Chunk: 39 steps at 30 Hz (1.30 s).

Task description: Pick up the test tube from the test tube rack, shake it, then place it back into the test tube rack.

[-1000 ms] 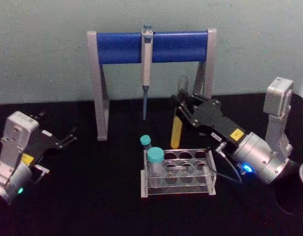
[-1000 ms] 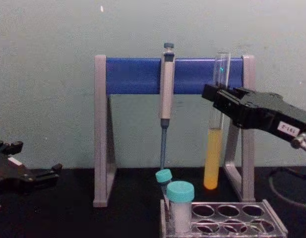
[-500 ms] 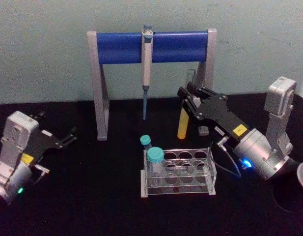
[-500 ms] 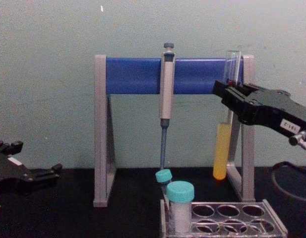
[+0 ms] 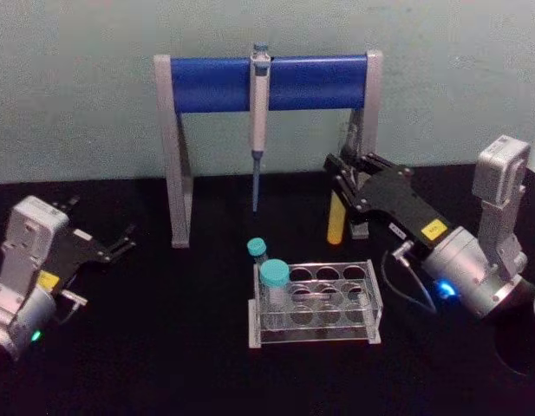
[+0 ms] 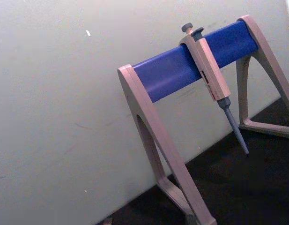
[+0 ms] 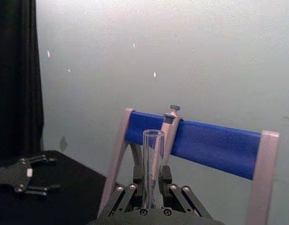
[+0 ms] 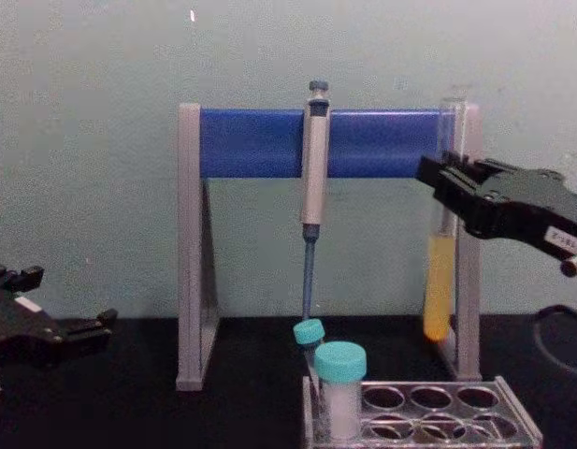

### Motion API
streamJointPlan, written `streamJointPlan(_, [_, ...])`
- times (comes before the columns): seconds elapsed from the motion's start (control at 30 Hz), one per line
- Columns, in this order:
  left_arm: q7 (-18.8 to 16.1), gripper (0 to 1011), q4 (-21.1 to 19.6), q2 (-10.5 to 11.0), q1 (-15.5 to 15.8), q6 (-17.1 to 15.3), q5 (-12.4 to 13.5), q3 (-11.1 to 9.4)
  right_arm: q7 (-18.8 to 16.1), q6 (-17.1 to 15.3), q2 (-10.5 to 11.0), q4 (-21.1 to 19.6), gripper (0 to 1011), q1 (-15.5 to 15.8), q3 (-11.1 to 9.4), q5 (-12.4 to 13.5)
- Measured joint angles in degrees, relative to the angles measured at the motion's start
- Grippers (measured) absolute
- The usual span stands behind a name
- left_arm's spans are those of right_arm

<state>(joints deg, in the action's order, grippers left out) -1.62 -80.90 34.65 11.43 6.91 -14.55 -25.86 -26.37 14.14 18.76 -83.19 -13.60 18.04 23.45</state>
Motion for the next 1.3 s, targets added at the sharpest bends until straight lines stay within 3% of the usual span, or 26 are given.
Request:
streamJointPlan(0.4, [0.0, 1001, 0.0, 0.0, 0.0, 0.0, 0.0, 0.0, 1.0, -4.5, 4.3, -7.3, 233, 5.2, -1.7, -1.7])
streamJointPlan(0.6, [0.0, 1001, 0.0, 0.0, 0.0, 0.0, 0.0, 0.0, -2.0, -5.8, 5.3, -9.0, 233, 6.1, -1.0, 0.5])
streamJointPlan(0.8, [0.0, 1001, 0.0, 0.0, 0.0, 0.0, 0.0, 0.0, -4.5, -5.8, 4.7, -7.7, 233, 4.7, 0.5, 3.2])
streamJointPlan(1.0, [0.0, 1001, 0.0, 0.0, 0.0, 0.0, 0.0, 0.0, -6.6, -4.1, 2.6, -3.4, 232, 1.3, 2.4, 5.7])
streamJointPlan(1.3, [0.0, 1001, 0.0, 0.0, 0.0, 0.0, 0.0, 0.0, -4.7, 0.3, 0.1, 1.2, 232, -1.4, 2.7, 4.6])
